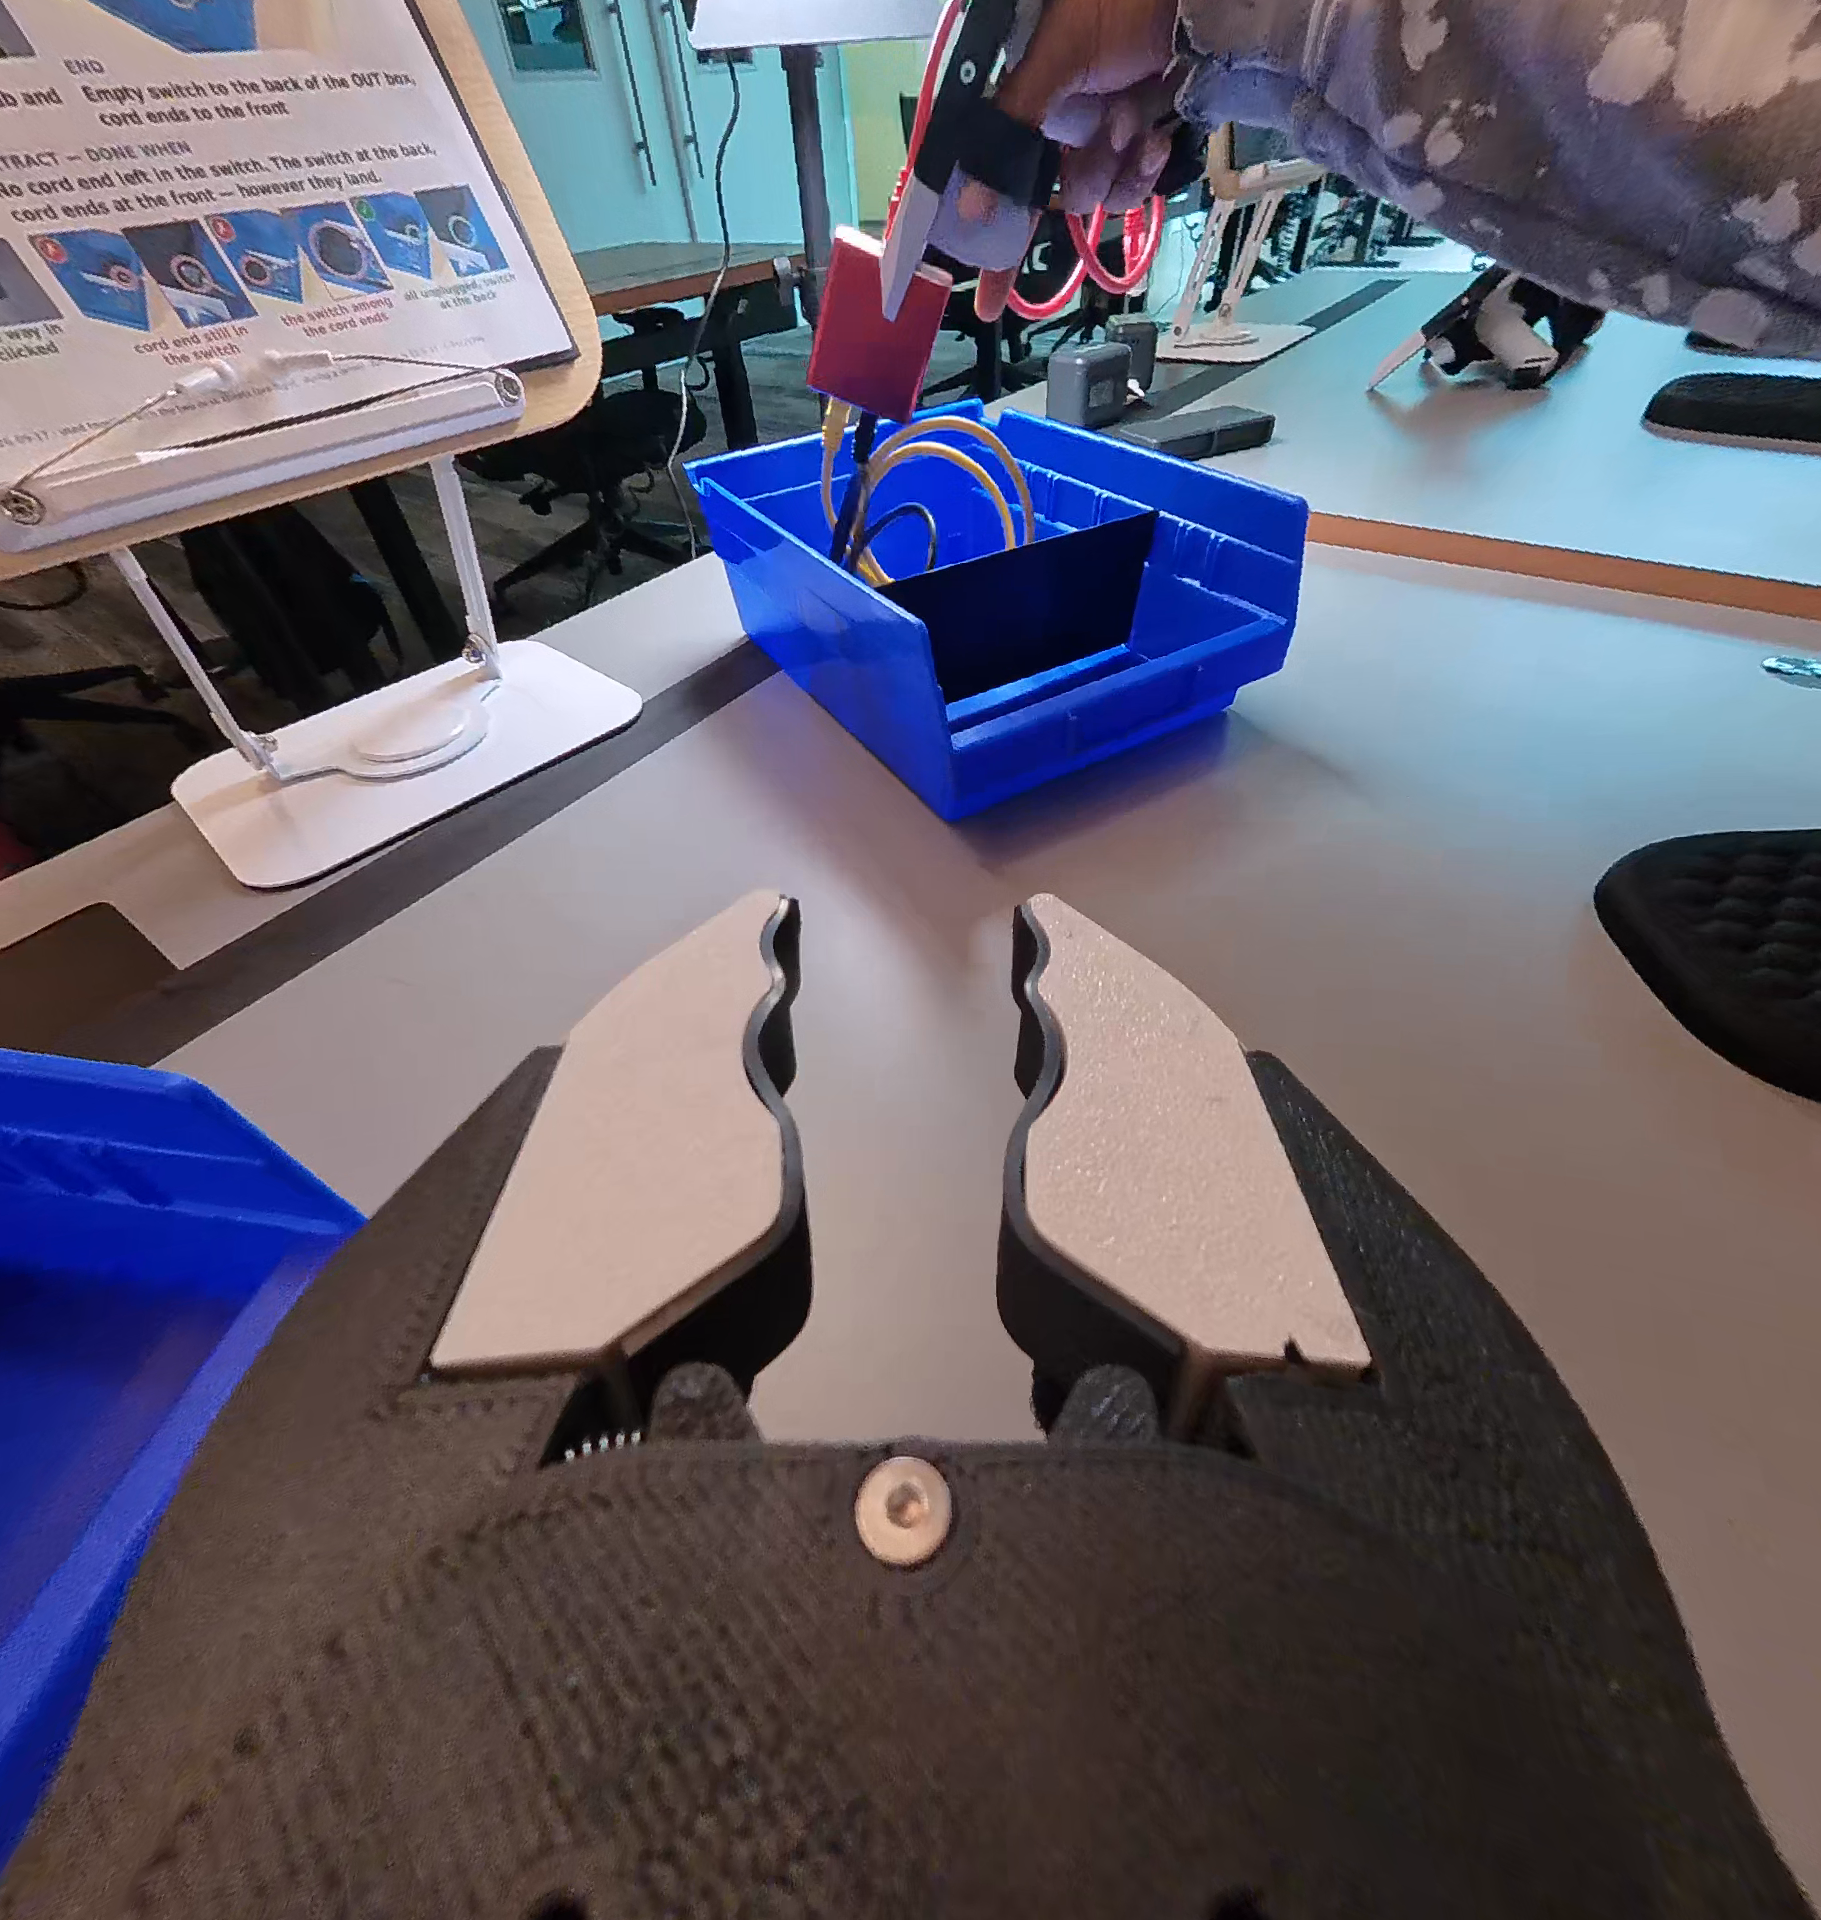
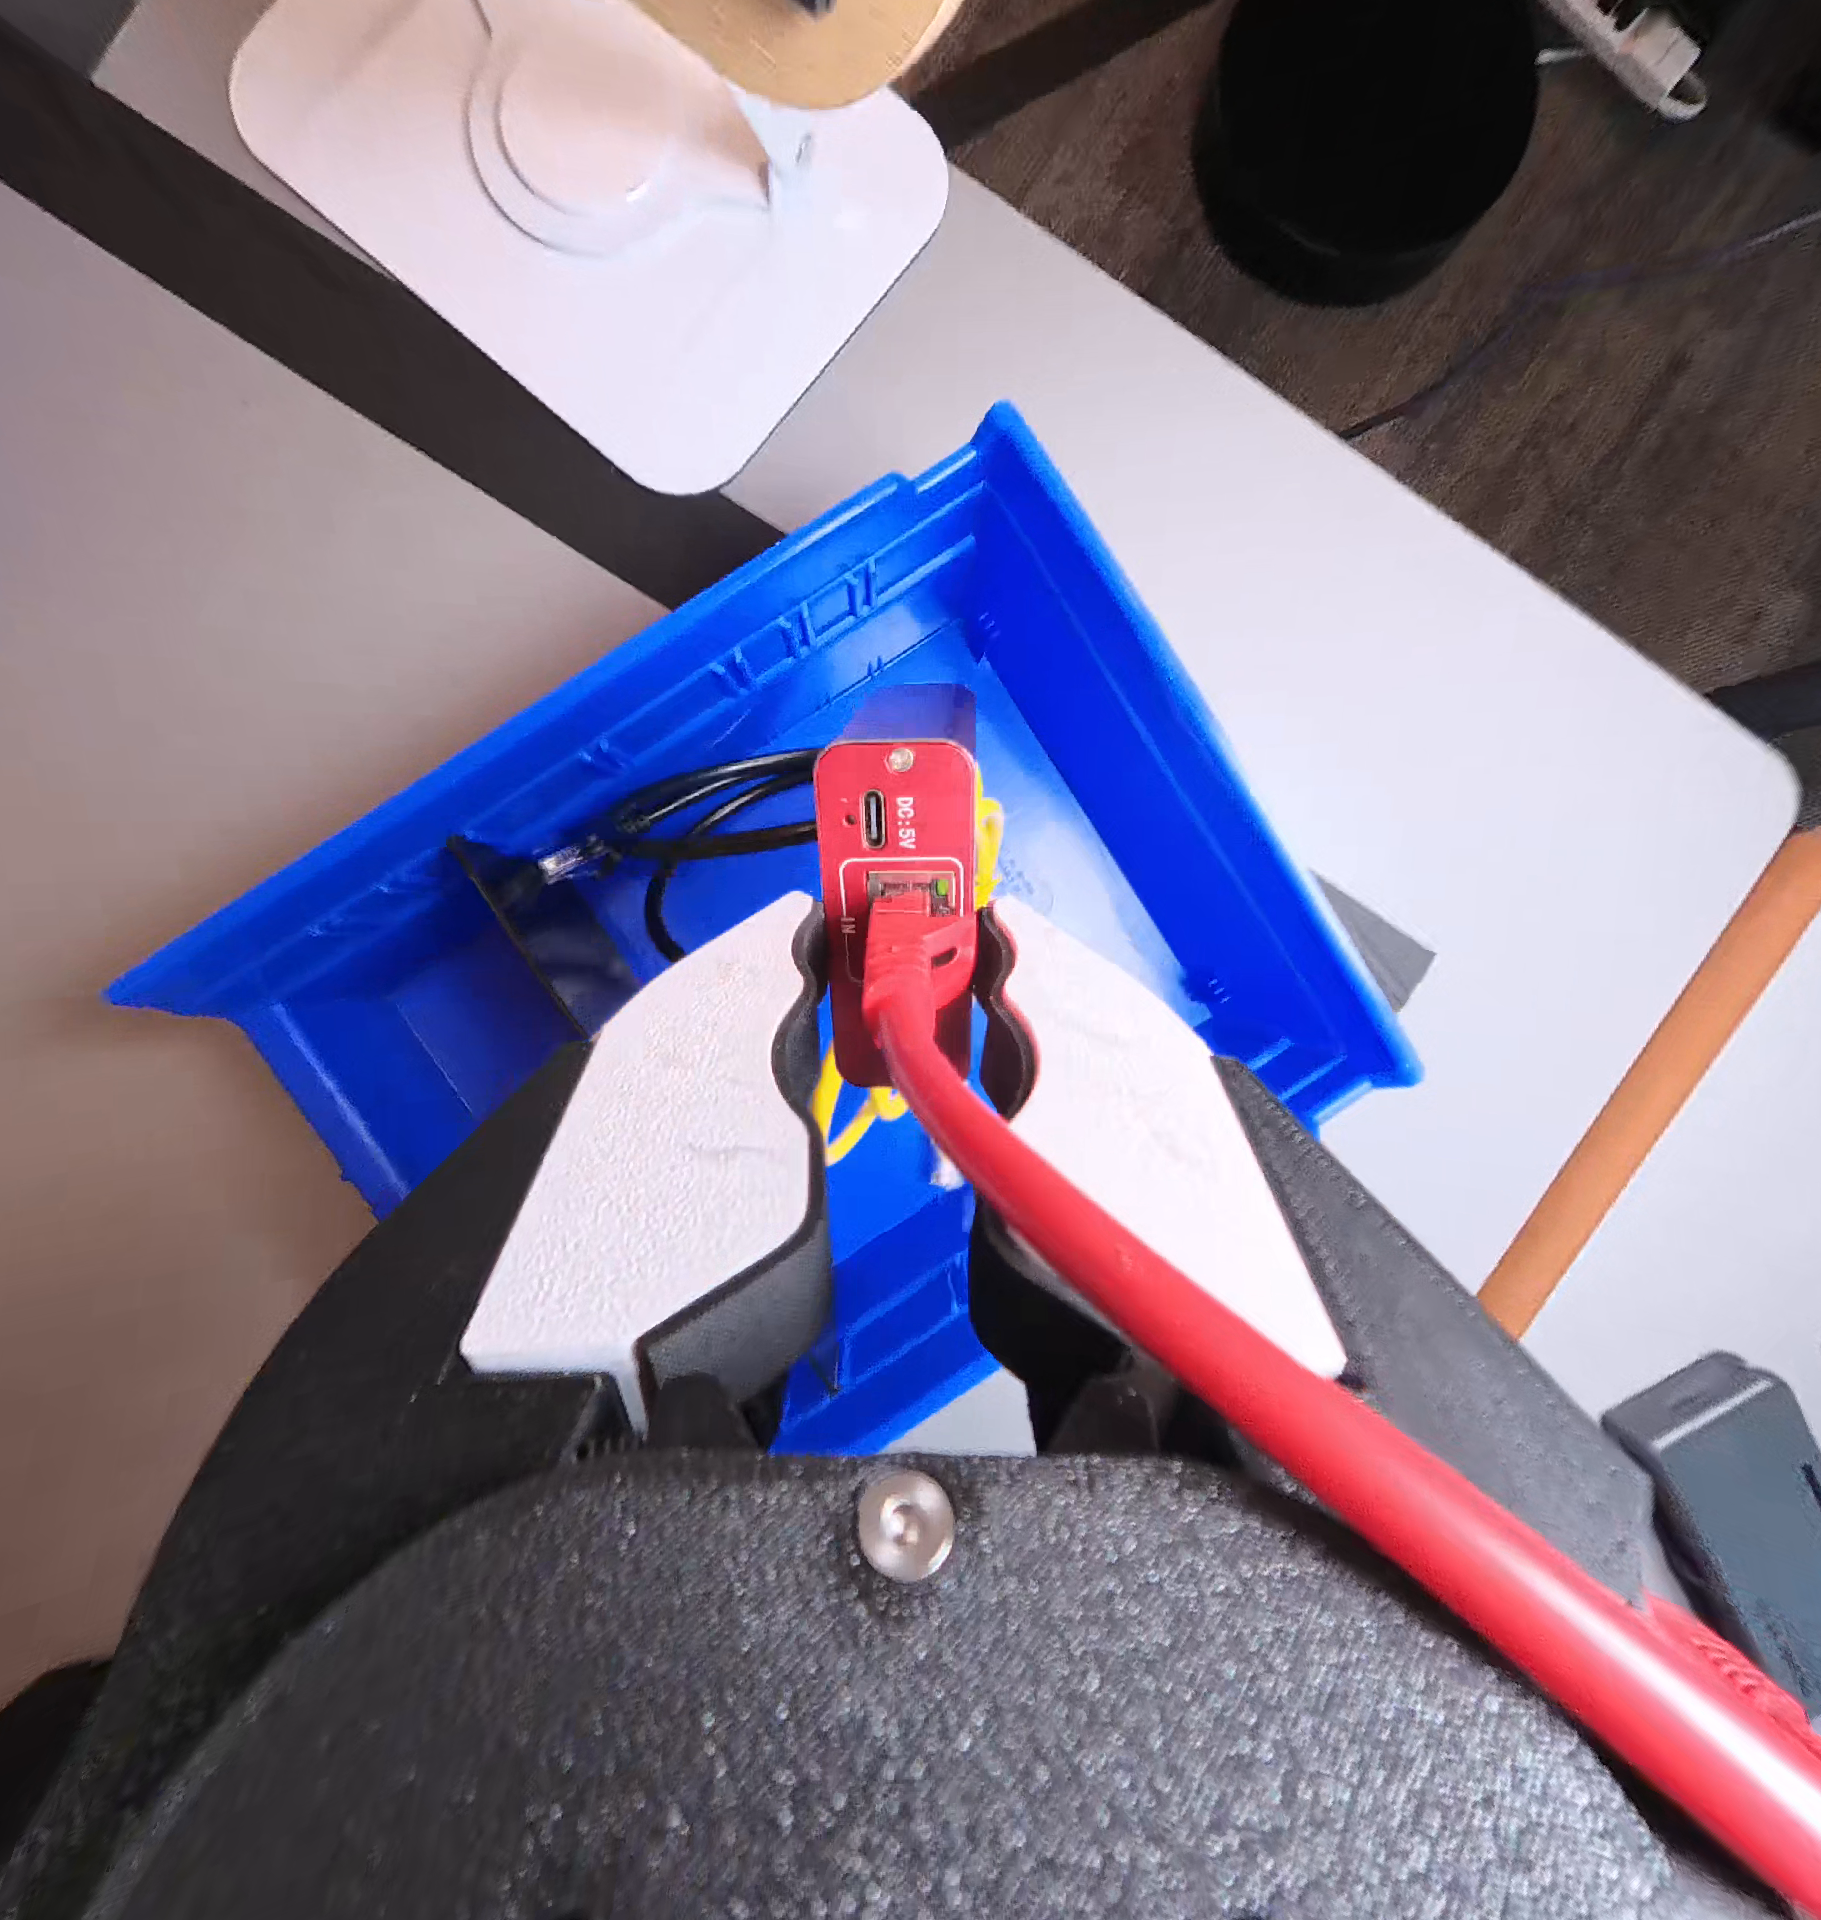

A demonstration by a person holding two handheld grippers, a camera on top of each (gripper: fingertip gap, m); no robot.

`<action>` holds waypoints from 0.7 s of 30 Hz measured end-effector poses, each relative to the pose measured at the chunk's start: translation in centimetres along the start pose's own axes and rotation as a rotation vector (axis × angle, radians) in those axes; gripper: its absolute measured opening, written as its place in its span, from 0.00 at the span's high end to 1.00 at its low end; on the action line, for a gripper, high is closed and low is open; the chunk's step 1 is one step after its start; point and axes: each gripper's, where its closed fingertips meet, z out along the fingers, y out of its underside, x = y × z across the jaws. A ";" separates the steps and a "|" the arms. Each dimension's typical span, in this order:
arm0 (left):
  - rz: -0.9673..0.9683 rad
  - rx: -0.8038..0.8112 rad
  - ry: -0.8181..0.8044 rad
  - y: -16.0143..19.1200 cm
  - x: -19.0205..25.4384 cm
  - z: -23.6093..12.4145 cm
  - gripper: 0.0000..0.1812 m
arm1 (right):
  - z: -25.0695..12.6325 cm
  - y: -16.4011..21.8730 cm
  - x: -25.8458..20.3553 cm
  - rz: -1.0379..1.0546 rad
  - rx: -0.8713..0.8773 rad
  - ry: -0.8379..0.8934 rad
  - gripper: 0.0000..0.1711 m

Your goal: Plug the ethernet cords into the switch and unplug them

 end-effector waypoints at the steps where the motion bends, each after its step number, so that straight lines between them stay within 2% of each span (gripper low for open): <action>1: -0.005 -0.004 0.008 0.1 0.1 0.1 0.78 | 0.3 -0.2 -0.1 -0.012 0.022 0.026 0.84; 4: -0.013 -0.017 0.026 0.5 0.3 0.4 0.78 | 1.1 -0.9 -1.0 -0.123 0.045 0.129 0.84; 11: -0.017 -0.021 0.036 0.6 0.7 0.4 0.79 | 3.9 -2.8 -2.6 -0.674 -0.049 0.558 0.84; 16: -0.030 -0.020 0.040 0.6 0.6 0.3 0.79 | 5.2 -2.4 -4.1 -0.727 -0.093 0.463 0.84; 21: -0.028 -0.021 0.052 0.6 0.7 0.3 0.79 | 5.0 -0.6 -4.2 -0.638 -0.074 0.376 0.82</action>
